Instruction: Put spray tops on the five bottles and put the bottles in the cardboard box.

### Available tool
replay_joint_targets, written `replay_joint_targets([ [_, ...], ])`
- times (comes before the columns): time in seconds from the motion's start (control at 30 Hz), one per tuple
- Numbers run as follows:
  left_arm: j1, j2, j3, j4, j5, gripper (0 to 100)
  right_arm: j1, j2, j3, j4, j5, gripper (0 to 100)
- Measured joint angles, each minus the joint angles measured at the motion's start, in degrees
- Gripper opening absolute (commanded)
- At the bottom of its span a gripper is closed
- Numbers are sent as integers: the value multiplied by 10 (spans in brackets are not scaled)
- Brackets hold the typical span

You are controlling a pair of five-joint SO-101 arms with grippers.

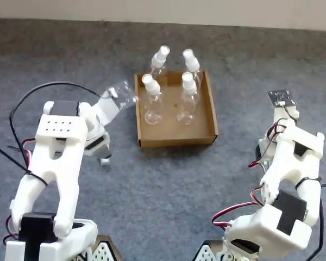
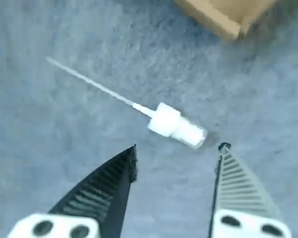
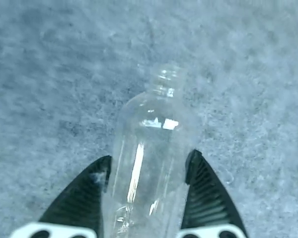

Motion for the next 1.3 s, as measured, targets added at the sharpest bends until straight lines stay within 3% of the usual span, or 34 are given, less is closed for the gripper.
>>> replay_joint_targets([
  [0.27, -4, 0, 39, -114, -276, 246, -35, -1, -1, 23, 0, 10],
  [0.33, -4, 0, 67, -132, -305, 246, -38, -1, -1, 23, 0, 10],
  [0.7, -6, -1, 184, -279, -324, 245, -40, -1, -1, 23, 0, 10],
  [1.13, 32, 0, 212, -289, -324, 242, -40, -1, -1, 25, -1, 10],
  [1.3, 33, 0, 213, -289, -319, 123, -40, -1, -1, 25, -1, 10],
])
